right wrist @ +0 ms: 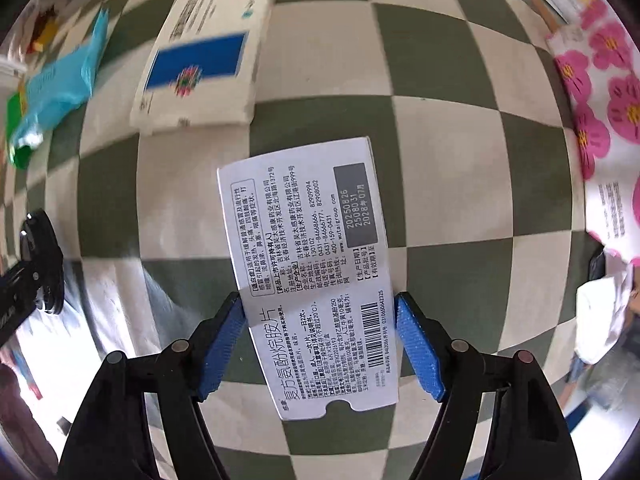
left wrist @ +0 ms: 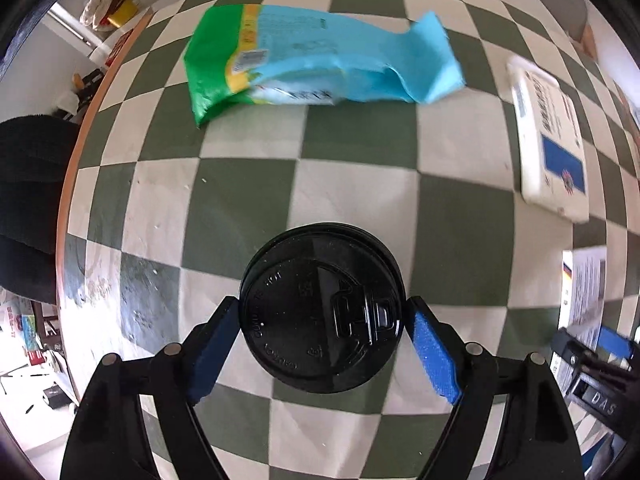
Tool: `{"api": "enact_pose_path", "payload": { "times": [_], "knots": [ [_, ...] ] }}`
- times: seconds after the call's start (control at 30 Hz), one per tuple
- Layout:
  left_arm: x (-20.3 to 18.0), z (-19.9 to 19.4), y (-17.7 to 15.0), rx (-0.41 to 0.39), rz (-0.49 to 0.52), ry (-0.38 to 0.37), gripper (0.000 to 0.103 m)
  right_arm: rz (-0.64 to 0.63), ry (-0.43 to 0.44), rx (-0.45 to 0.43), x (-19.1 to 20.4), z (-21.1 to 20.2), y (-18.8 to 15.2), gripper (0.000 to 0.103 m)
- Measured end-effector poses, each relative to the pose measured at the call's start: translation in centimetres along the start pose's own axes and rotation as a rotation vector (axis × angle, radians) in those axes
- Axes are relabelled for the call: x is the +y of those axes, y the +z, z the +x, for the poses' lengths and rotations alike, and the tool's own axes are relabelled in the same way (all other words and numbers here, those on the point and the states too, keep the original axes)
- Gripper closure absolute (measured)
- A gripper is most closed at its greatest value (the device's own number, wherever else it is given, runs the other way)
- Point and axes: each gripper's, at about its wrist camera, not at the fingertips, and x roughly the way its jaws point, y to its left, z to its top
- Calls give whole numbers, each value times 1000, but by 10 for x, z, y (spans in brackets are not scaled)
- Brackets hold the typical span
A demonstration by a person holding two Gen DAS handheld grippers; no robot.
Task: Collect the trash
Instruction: 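Grasp the black cup lid with left tool while right grasps the white leaflet, then carry the lid and leaflet down over the trash bin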
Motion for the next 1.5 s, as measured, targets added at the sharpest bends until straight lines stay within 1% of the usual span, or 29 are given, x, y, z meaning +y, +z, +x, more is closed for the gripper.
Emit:
{"api": "enact_pose_path", "payload": {
  "times": [0.1, 0.23, 0.3, 0.4, 0.43, 0.53, 0.67, 0.77, 0.83, 0.87, 0.9, 0.97, 1.07, 1.1, 1.13, 1.2, 1.23, 1.27, 1.33, 1.4, 1.5],
  "knots": [
    [-9, 3, -7, 9, 6, -5, 21, -30, -5, 9, 1, -3, 1, 24],
    [-25, -2, -18, 4, 24, -13, 21, -70, -11, 3, 18, -2, 6, 25],
    [-19, -5, -19, -9, 28, -13, 21, -75, -12, -18, 21, -3, 0, 28],
    [-14, -19, -21, -33, 36, -12, 21, -77, -23, -44, 24, -5, -14, 29],
    [-6, -22, -26, -42, 39, -14, 21, -73, -24, -55, 24, -7, -19, 29],
    [-4, -41, -38, -76, 45, -22, 21, -51, -22, -108, 32, -19, -33, 29],
    [5, -71, -65, -128, 46, -47, 21, -15, -1, -198, 36, -49, -59, 29],
    [29, -93, -83, -179, 56, -60, 21, 12, 22, -259, 44, -73, -82, 29],
    [50, -102, -93, -210, 59, -71, 21, 23, 33, -300, 51, -89, -104, 29],
    [58, -109, -103, -230, 60, -75, 21, 29, 36, -324, 54, -96, -116, 29],
    [65, -112, -107, -247, 63, -79, 21, 30, 38, -342, 57, -99, -121, 29],
    [84, -123, -129, -282, 65, -97, 21, 38, 40, -394, 64, -112, -145, 29],
    [107, -140, -168, -337, 76, -114, 21, 65, 53, -458, 81, -127, -199, 29],
    [115, -145, -184, -338, 77, -97, 21, 76, 60, -475, 88, -131, -218, 29],
    [123, -149, -198, -350, 83, -102, 21, 80, 63, -485, 93, -130, -231, 29],
    [137, -155, -228, -360, 93, -113, 21, 95, 71, -512, 108, -135, -273, 29],
    [145, -157, -243, -358, 98, -120, 21, 101, 77, -519, 113, -137, -290, 29],
    [154, -159, -259, -350, 104, -129, 21, 111, 82, -526, 121, -137, -311, 29],
    [165, -157, -280, -327, 107, -141, 21, 139, 109, -519, 131, -135, -346, 29],
    [175, -151, -302, -297, 108, -151, 21, 159, 145, -476, 141, -125, -383, 29],
    [184, -135, -332, -252, 112, -154, 21, 169, 181, -405, 151, -102, -424, 29]
  ]
}}
